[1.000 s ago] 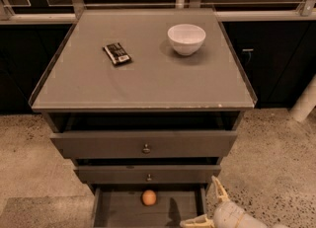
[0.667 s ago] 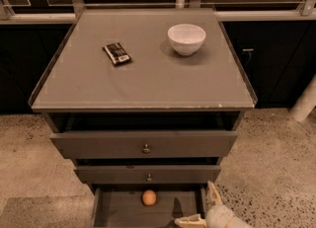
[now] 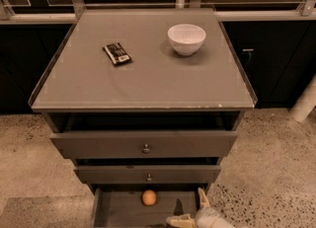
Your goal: Pick orange from bottom drawer and place on counter
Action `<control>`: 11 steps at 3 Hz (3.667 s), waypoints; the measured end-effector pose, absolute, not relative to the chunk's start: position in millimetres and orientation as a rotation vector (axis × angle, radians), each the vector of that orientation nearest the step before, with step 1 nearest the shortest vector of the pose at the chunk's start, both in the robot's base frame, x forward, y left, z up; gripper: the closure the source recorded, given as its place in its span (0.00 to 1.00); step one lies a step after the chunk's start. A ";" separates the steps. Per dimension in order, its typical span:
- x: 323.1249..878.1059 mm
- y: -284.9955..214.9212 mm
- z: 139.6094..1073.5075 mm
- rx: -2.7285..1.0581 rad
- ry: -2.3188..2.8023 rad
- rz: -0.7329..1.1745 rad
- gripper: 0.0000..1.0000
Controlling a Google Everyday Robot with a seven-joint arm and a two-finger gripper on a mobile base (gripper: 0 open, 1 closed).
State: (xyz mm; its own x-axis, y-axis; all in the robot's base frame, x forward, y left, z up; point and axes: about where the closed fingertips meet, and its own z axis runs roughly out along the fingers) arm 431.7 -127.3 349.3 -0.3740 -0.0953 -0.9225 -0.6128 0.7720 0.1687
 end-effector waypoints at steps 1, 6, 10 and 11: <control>432.3 -125.9 346.7 -0.535 1.900 0.612 0.00; 428.8 -26.4 259.8 -0.580 1.946 0.882 0.00; 478.6 -48.7 227.5 -0.567 1.967 0.631 0.00; 488.6 -24.8 218.1 -0.565 1.945 0.691 0.00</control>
Offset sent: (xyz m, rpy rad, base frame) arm -0.0060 0.0038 -0.0345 0.0155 0.0354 -0.0506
